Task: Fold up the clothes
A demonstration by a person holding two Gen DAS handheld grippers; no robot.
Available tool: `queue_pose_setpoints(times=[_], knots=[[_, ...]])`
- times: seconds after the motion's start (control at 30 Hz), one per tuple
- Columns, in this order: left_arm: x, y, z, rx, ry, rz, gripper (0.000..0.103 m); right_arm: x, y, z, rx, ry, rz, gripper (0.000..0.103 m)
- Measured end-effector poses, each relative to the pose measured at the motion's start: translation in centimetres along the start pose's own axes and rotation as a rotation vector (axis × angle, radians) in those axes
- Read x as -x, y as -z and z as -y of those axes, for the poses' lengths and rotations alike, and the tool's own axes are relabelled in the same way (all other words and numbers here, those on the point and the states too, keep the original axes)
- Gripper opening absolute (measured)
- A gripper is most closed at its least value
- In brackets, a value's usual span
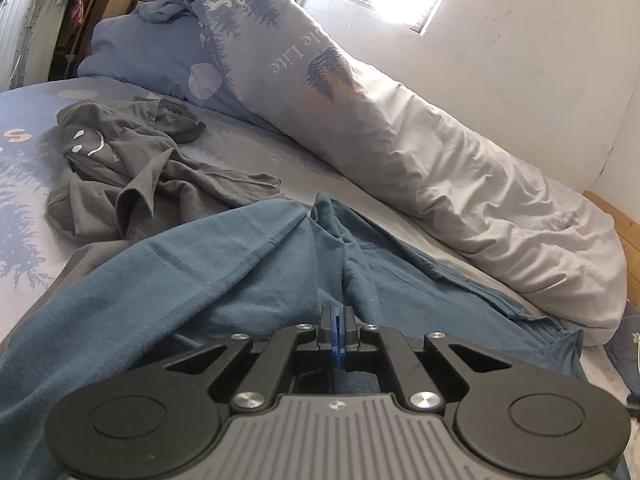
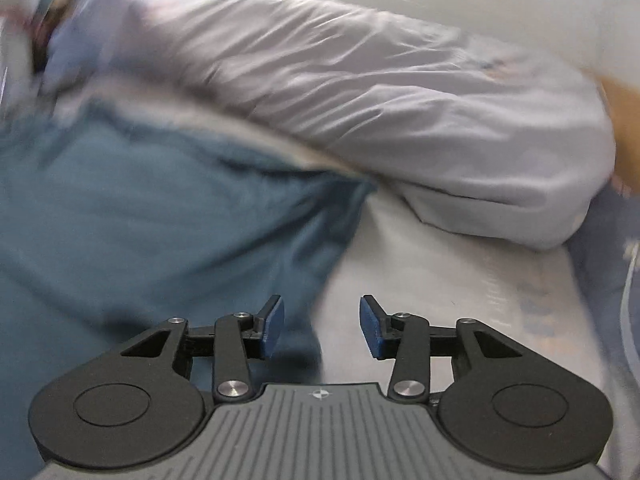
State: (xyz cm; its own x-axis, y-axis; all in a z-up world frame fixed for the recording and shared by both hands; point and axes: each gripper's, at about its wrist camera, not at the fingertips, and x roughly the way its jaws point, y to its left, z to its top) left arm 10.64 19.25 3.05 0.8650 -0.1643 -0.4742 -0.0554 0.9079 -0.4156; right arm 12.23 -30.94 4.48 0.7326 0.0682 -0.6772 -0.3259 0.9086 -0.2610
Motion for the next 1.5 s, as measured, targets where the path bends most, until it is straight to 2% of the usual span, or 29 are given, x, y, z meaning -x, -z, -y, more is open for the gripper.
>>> queue_pose_setpoints(times=[0.13, 0.2, 0.37, 0.4, 0.47, 0.67, 0.73, 0.87, 0.93, 0.97, 1.0, 1.03, 1.07, 1.1, 1.3, 1.4, 1.5], knots=[[-0.1, -0.1, -0.1, 0.012, -0.002, -0.004, 0.000, -0.9, 1.4, -1.5, 0.092, -0.005, -0.041, 0.043], [-0.1, -0.1, -0.1, 0.018, -0.003, -0.007, 0.000, -1.6, 1.7, -2.1, 0.139, 0.027, -0.053, 0.043], [-0.2, -0.1, -0.1, 0.017, -0.006, -0.009, 0.000, -2.5, 1.8, -2.1, 0.125, 0.067, -0.027, 0.043], [-0.2, -0.1, 0.0, 0.016, -0.007, -0.009, 0.000, -2.7, 1.8, -1.9, 0.114, 0.077, -0.021, 0.034], [-0.3, -0.2, 0.0, 0.020, -0.007, -0.011, 0.000, -2.9, 1.9, -1.7, 0.095, 0.096, -0.009, 0.004], [-0.1, -0.8, -0.4, 0.066, 0.019, -0.017, 0.000, -1.7, 3.3, -2.2, 0.097, 0.164, 0.009, 0.004], [-0.2, -0.8, -0.4, 0.066, 0.013, -0.019, 0.000, -1.6, 3.6, -2.3, 0.098, 0.165, -0.001, 0.004], [-1.4, 0.3, -0.7, 0.037, -0.031, -0.082, 0.000, -1.9, 3.7, -1.7, 0.067, 0.137, -0.036, 0.005], [-1.3, 0.2, -0.9, 0.039, -0.031, -0.081, 0.004, -1.5, 3.4, -1.2, 0.041, 0.128, -0.055, 0.009], [-1.3, 0.1, -1.0, 0.042, -0.029, -0.079, 0.011, -1.1, 3.3, -1.1, 0.032, 0.131, -0.063, 0.014], [-1.0, 0.0, -1.1, 0.055, -0.018, -0.068, 0.025, -0.5, 3.3, -1.0, 0.023, 0.135, -0.068, 0.015], [-0.7, -0.2, -1.3, 0.070, -0.006, -0.057, 0.034, 0.0, 3.3, -0.9, 0.014, 0.140, -0.073, 0.015], [-0.2, -0.3, -1.5, 0.093, 0.008, -0.044, 0.049, 0.7, 3.4, -0.7, 0.002, 0.146, -0.075, 0.015], [0.2, -0.4, -1.8, 0.117, 0.024, -0.032, 0.055, 1.7, 3.4, -0.5, -0.015, 0.150, -0.069, 0.015], [4.8, -2.0, -3.4, 0.284, 0.152, 0.052, 0.069, 9.6, 2.9, 0.0, -0.177, 0.116, 0.061, 0.015], [8.8, -3.3, -3.5, 0.293, 0.184, 0.124, 0.072, 14.2, 2.2, -1.0, -0.206, 0.089, 0.138, 0.015], [14.6, -3.6, -2.9, 0.220, 0.166, 0.204, 0.074, 19.5, 1.2, -2.3, -0.222, 0.057, 0.222, 0.018]])
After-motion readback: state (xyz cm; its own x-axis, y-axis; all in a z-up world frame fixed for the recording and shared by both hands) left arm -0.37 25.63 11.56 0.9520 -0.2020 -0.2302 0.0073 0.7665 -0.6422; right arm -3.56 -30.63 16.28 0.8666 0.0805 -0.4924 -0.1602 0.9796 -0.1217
